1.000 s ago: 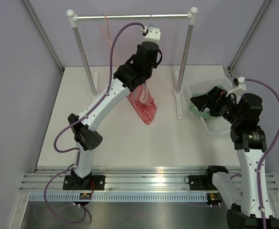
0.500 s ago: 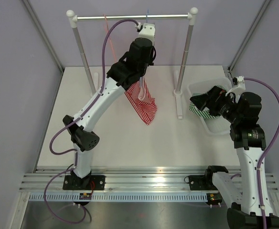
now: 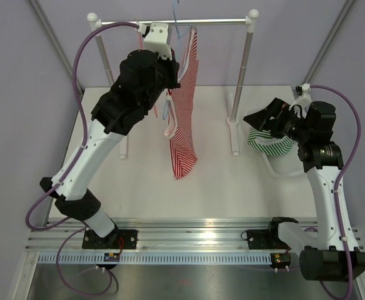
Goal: Remove the tank top from the hanger
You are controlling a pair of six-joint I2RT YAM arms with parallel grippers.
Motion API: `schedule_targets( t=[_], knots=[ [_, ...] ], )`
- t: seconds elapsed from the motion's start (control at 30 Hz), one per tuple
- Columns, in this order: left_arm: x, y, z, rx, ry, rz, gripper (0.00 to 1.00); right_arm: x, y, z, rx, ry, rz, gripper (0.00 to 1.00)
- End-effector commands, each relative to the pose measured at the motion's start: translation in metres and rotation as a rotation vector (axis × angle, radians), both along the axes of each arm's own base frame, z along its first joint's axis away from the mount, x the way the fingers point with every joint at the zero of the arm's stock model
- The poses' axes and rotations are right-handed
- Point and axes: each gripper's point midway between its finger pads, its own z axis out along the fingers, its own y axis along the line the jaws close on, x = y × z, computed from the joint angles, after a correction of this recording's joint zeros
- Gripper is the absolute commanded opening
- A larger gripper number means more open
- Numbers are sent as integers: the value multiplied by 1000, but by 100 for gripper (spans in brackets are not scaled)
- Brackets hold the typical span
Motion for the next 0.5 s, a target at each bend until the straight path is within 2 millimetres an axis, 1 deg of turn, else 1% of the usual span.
schedule_targets(
  t=[0.0,0.03,0.07,0.1,0.13,0.17,0.2,0.23,0.27,0.3,0.33,0.37,0.4,0.43,0.47],
  knots=[
    [-37,-2,13,-73,0,-119,0,1,28,35,105,-109,185,100],
    [-43,-11,-9,-50,45,-167,0,1,34,38,163,-85,210,99],
    [-59,-1,1,-81,28,-192,0,-3,44,41,198,-91,269,99],
    [-70,-6,-2,-106,42,-237,0,4,49,45,209,-138,293,99],
    [-74,-11,-32,-76,97,-259,0,3,60,48,225,-142,318,99],
    [-91,-1,-16,-140,61,-285,0,6,75,44,216,-138,331,99],
    [-100,-6,-25,-143,75,-329,0,9,82,48,178,-173,337,99],
    [-104,-7,-42,-138,99,-345,0,18,85,45,161,-170,294,100],
    [-110,-6,-50,-153,118,-356,0,19,98,42,155,-167,305,100],
    [-122,1,-45,-178,105,-373,0,23,101,40,150,-173,287,99],
    [-129,-1,-50,-185,119,-404,0,25,106,39,147,-184,276,100],
    [-132,-3,-67,-185,156,-414,0,34,105,39,137,-200,225,99],
    [-137,-3,-71,-192,164,-430,0,33,113,37,128,-205,224,98],
    [-145,-1,-73,-206,170,-450,0,35,116,36,114,-212,214,95],
    [-149,-4,-83,-207,191,-473,0,40,122,34,92,-217,211,93]
  ],
)
